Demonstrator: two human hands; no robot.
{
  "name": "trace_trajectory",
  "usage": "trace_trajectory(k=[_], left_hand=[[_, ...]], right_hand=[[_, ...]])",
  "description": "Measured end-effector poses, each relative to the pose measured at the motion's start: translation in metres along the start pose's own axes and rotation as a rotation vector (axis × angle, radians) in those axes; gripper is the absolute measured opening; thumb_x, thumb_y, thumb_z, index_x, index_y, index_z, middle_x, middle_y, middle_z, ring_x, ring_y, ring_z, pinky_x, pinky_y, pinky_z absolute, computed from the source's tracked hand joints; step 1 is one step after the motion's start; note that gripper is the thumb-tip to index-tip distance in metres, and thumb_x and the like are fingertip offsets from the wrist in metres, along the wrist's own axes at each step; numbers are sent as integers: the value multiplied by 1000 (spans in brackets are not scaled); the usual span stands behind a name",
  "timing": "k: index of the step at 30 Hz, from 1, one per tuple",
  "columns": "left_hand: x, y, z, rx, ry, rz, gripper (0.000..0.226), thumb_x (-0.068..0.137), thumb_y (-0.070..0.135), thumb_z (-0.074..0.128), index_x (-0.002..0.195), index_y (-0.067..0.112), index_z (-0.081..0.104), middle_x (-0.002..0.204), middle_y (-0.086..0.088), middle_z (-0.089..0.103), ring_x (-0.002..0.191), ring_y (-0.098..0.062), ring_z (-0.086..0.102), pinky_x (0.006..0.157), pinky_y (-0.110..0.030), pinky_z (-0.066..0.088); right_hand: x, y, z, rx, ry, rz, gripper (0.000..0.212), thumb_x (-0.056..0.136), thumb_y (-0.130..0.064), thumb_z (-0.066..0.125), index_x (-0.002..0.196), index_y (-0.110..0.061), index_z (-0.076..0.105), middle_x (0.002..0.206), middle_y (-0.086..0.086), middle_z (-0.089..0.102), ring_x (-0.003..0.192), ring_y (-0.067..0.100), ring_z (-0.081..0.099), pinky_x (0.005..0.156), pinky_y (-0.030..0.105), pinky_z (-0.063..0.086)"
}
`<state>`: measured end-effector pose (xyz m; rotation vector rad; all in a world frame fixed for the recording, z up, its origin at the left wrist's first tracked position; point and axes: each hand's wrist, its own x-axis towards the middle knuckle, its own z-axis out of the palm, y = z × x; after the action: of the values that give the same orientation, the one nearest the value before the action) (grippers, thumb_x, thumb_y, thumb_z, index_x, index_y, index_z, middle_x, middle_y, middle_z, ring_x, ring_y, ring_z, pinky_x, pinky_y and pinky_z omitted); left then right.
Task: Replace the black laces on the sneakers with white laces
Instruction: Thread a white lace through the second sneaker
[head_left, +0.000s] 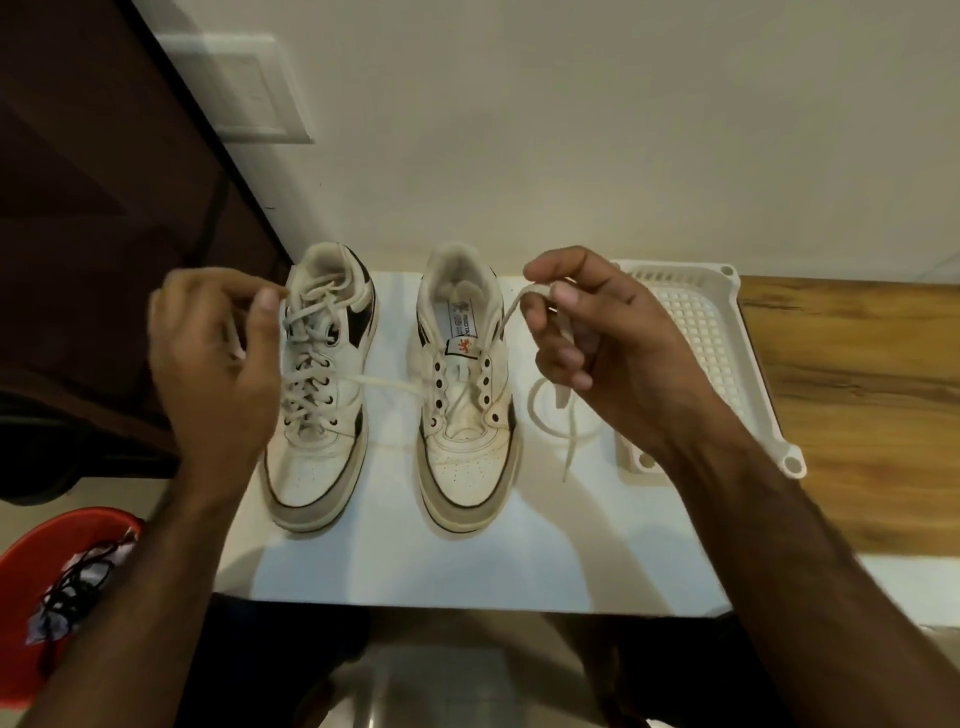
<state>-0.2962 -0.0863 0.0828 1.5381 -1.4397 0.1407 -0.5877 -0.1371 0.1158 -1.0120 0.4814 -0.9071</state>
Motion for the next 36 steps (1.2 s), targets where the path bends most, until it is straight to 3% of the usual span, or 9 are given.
trace_trajectory(k=[5, 8, 13, 17, 22, 27, 30, 33, 36], left_hand=[[-16, 39, 26, -283, -451, 59, 19, 100, 20, 60, 112, 10, 70, 106, 5, 62, 94, -8, 57, 83, -20, 43], [-27, 47, 40, -374, -641, 4, 18, 101, 28, 58, 102, 16, 71, 100, 8, 64, 100, -18, 61, 84, -23, 43], [-22, 32, 37, -425, -568, -98, 16, 96, 25, 62, 87, 12, 64, 92, 2, 62, 92, -19, 60, 78, -22, 40], [-12, 12, 28, -323, -249, -252, 13, 91, 8, 58, 80, 3, 55, 86, -10, 58, 80, -19, 54, 73, -19, 41], [-10, -7, 24, -76, -49, -382, 16, 85, 21, 57, 75, 8, 53, 90, 4, 47, 83, -22, 52, 79, -44, 47], [-13, 13, 24, 367, -198, -251, 31, 87, 37, 69, 112, 20, 61, 136, -8, 44, 128, -33, 39, 101, -50, 29], [-17, 30, 28, 54, -310, 16, 48, 91, 30, 69, 135, 22, 54, 148, -2, 39, 139, -24, 37, 111, -51, 28], [-29, 48, 36, -210, -598, 101, 44, 98, 32, 62, 141, 28, 51, 128, 14, 60, 124, -3, 52, 109, -37, 32], [-34, 47, 40, -349, -675, 5, 26, 99, 23, 64, 125, 23, 66, 81, 18, 66, 78, -5, 65, 75, -17, 45]], right_hand=[[3, 23, 13, -341, 51, 160, 14, 103, -2, 48, 116, -6, 51, 90, 14, 71, 50, 13, 37, 45, 22, 27], [3, 32, 17, -410, 50, 201, 15, 106, -6, 47, 120, -4, 45, 91, 11, 71, 54, 14, 38, 48, 22, 31], [6, 36, 8, -626, 87, 184, 15, 105, -12, 53, 119, -6, 55, 78, 3, 71, 54, 12, 42, 51, 19, 36], [9, 32, -10, -791, 262, 182, 15, 99, -24, 65, 98, -10, 70, 63, -6, 63, 55, 4, 47, 55, 15, 37], [6, 23, -22, -705, 325, 198, 21, 98, -25, 66, 92, -6, 71, 60, -6, 55, 52, 7, 35, 50, 19, 28], [6, 16, -18, -385, 129, 170, 26, 103, -3, 49, 120, -3, 69, 89, 4, 68, 60, 12, 33, 54, 25, 24], [7, 26, -8, -457, 51, 198, 26, 101, 1, 52, 119, -5, 70, 96, 8, 74, 59, 11, 41, 52, 21, 33], [10, 38, -2, -472, 57, 186, 18, 98, 1, 60, 114, 1, 68, 94, 17, 75, 57, 12, 47, 52, 21, 40], [12, 42, -5, -484, 115, 175, 17, 92, 0, 69, 107, 7, 64, 85, 18, 74, 57, 16, 55, 52, 25, 45]])
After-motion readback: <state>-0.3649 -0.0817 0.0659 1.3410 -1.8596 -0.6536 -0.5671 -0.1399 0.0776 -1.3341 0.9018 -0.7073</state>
